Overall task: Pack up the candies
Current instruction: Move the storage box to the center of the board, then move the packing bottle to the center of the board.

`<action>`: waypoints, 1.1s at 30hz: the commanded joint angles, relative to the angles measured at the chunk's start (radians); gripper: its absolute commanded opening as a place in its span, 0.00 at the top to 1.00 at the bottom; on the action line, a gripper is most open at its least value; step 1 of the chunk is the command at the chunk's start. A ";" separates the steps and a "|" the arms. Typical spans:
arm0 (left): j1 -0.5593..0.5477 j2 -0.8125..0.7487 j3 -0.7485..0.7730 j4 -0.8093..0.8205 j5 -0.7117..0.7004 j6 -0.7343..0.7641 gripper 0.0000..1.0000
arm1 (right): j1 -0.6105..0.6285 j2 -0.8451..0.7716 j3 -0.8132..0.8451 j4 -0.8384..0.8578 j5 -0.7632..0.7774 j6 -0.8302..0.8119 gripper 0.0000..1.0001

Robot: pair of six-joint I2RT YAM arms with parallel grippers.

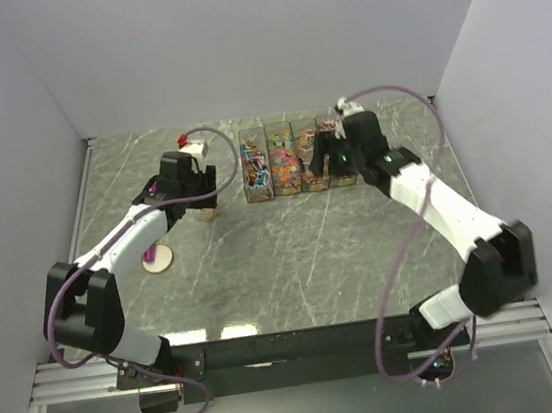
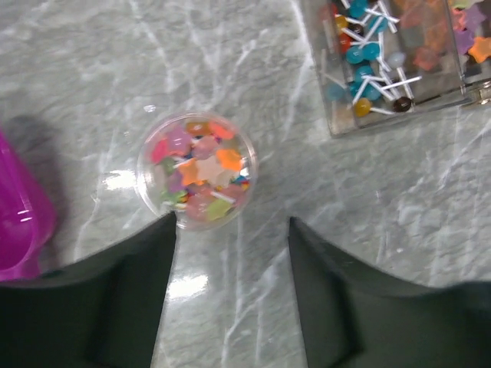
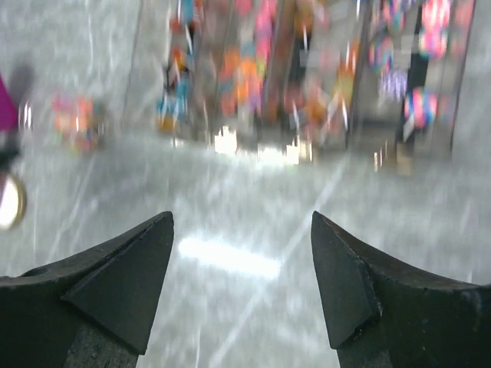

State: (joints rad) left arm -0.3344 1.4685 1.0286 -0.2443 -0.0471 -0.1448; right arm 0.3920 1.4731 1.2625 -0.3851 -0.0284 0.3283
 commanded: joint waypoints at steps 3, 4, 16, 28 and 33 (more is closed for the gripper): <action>-0.035 0.078 0.097 -0.023 0.029 -0.001 0.55 | -0.007 -0.226 -0.240 0.043 -0.057 0.047 0.21; -0.038 0.111 0.108 -0.033 0.033 -0.006 0.55 | -0.005 -0.281 -0.265 0.037 -0.054 0.045 0.21; -0.060 0.272 0.168 -0.024 -0.048 -0.002 0.59 | -0.007 -0.536 -0.477 0.031 -0.054 0.011 0.20; -0.307 0.098 0.027 -0.079 -0.034 -0.058 0.98 | -0.008 -0.603 -0.495 0.032 -0.019 0.002 0.20; -0.514 0.053 0.030 -0.105 -0.037 -0.093 0.97 | -0.008 -0.652 -0.538 0.054 0.027 0.014 0.20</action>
State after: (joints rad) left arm -0.7654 1.5761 1.0359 -0.3580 -0.0837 -0.2031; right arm 0.3916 0.8619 0.7513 -0.3717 -0.0444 0.3435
